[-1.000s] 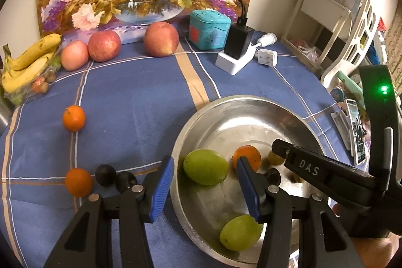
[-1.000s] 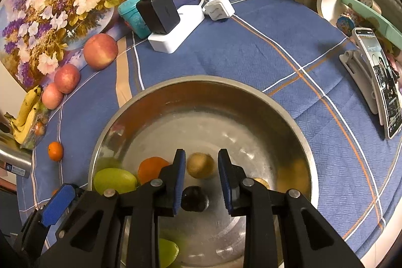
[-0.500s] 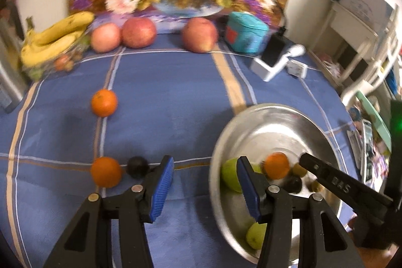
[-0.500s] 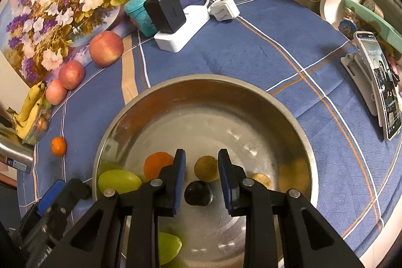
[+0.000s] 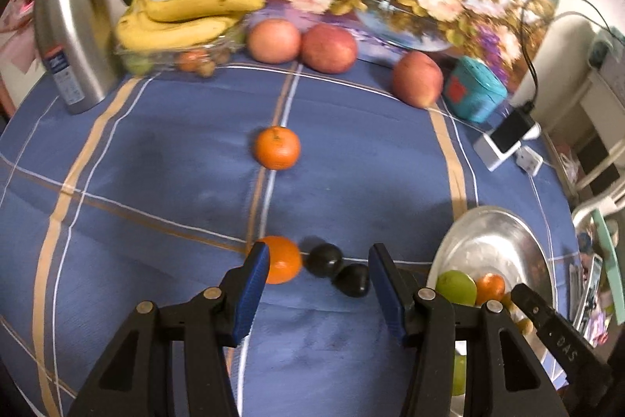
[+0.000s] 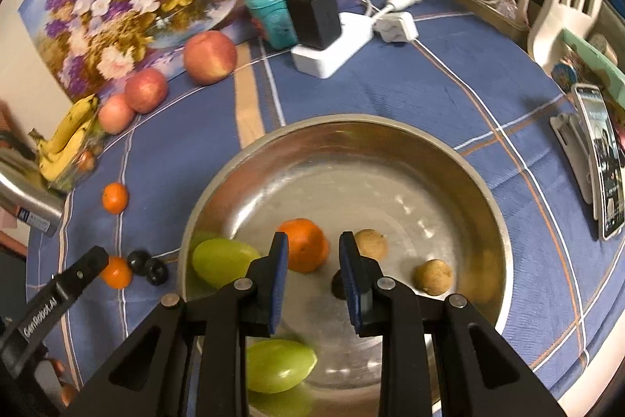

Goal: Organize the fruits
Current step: 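Move both open tools back toward the tangerine and black plums, then grasp a black plum with the right tool while the left tool grasps a tangerine, then carry both fruits over the steel bowl and open the left tool to drop the tangerine, then open the right tool to drop the black plum into the bowl, then move both open tools back toward the last black plum and tangerine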

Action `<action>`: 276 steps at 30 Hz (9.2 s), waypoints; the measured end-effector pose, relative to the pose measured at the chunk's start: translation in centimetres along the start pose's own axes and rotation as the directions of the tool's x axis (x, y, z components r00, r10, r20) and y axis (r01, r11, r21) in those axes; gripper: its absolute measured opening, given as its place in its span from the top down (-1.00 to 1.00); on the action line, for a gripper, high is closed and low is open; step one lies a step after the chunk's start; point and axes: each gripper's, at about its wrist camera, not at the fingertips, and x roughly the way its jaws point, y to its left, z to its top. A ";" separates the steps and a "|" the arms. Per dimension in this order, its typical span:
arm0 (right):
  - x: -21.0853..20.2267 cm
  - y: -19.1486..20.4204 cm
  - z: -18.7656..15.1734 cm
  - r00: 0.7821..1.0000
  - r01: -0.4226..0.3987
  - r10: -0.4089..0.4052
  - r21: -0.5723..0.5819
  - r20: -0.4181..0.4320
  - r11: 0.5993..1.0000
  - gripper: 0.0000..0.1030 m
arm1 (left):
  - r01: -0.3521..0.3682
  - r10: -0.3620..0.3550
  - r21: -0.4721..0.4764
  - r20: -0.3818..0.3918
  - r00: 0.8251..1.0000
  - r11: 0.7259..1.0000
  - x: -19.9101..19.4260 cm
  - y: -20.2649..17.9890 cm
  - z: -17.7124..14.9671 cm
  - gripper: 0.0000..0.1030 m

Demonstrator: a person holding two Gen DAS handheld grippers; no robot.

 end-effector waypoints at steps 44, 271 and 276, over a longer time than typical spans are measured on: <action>0.2 4.2 -1.7 0.995 0.063 -0.045 -0.222 0.086 0.973 -0.87 | -0.188 0.189 -0.070 0.020 0.982 0.980 0.1 4.6 0.4 -1.00; 2.0 2.9 2.8 0.999 0.021 -0.025 -0.136 -0.028 0.990 -0.68 | -0.102 0.104 0.042 -0.052 0.993 0.994 2.2 0.7 2.5 -1.00; 2.0 2.9 2.7 0.999 0.038 -0.040 -0.144 -0.010 0.989 -0.70 | -0.118 0.120 0.036 -0.054 0.991 0.992 2.4 1.0 2.4 -1.00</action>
